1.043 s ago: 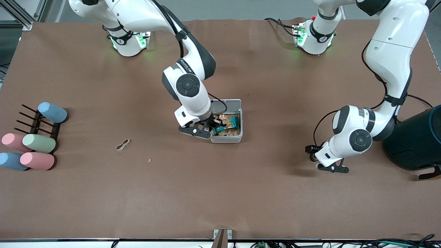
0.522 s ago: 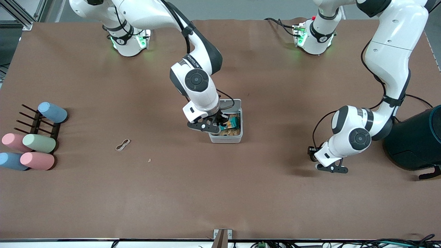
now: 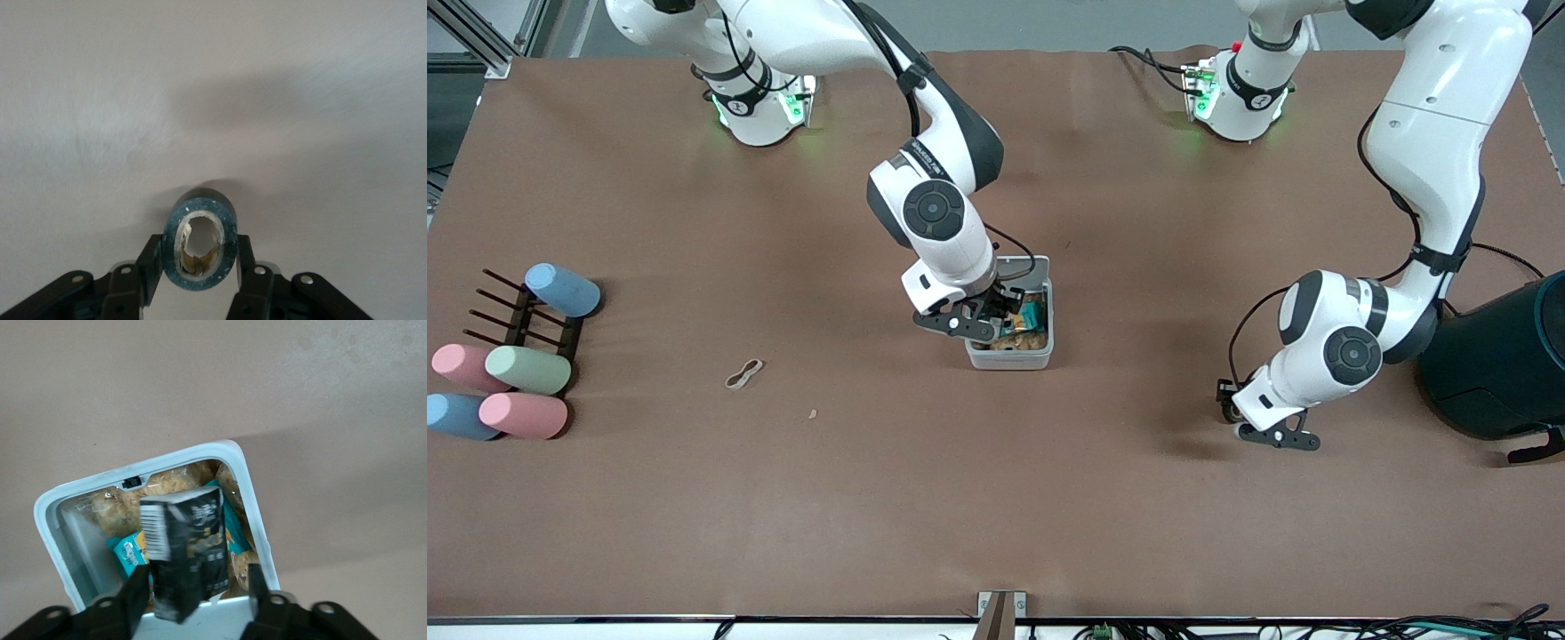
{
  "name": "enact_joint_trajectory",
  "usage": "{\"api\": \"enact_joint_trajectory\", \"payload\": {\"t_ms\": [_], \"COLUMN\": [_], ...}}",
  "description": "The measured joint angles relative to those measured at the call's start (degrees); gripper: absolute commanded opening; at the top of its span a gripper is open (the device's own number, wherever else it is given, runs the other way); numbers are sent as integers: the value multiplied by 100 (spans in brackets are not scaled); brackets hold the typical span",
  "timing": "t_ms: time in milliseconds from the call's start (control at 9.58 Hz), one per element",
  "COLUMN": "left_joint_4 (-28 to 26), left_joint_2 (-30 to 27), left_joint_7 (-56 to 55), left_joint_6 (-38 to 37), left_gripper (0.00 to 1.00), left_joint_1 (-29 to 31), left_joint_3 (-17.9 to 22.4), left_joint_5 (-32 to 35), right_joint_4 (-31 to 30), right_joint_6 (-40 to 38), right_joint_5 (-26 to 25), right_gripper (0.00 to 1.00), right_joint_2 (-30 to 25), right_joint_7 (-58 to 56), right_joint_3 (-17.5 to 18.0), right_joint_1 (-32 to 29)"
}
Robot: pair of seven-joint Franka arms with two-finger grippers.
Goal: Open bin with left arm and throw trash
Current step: 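Carry the tape roll to the bin while the right gripper reaches the wrapper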
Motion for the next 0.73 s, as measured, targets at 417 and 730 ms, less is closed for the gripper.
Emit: {"api": "enact_joint_trajectory", "payload": {"t_ms": [417,730], "left_joint_4": [1103,1269], "left_joint_2": [-425,-400], "left_joint_7": [-361,-2015], "left_joint_6": [-1876,-2119], "left_gripper": [0,0], "left_joint_1": [-214,-886], "left_joint_3": [-930,-1405], "left_joint_5": [0,-3], "right_joint_4": [263,-589], "right_joint_6": [-1174,-1897], "right_joint_5": [-3,-10], "right_gripper": [96,99], "right_joint_2": [-427,-1250], "right_joint_7": [-159,-1876], "right_joint_3": [-419,-489], "right_joint_1": [-503,-1999]}}
